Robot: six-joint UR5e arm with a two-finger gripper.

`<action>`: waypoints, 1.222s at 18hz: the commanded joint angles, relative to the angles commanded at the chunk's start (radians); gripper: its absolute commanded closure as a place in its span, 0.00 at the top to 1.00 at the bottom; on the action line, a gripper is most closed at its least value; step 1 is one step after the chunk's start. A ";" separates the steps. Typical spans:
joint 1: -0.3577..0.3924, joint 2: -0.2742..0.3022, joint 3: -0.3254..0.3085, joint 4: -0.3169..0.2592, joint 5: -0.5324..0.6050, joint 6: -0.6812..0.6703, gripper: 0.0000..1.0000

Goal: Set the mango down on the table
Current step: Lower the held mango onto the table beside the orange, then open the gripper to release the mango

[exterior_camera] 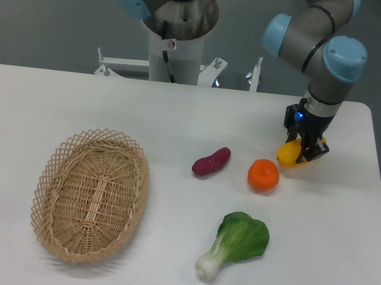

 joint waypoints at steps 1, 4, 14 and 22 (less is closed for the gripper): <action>0.000 0.000 -0.002 0.002 0.000 -0.002 0.57; 0.000 0.000 -0.006 0.002 -0.002 -0.008 0.67; -0.003 0.014 0.015 0.002 -0.006 -0.012 1.00; 0.000 0.054 0.095 -0.056 -0.029 -0.094 1.00</action>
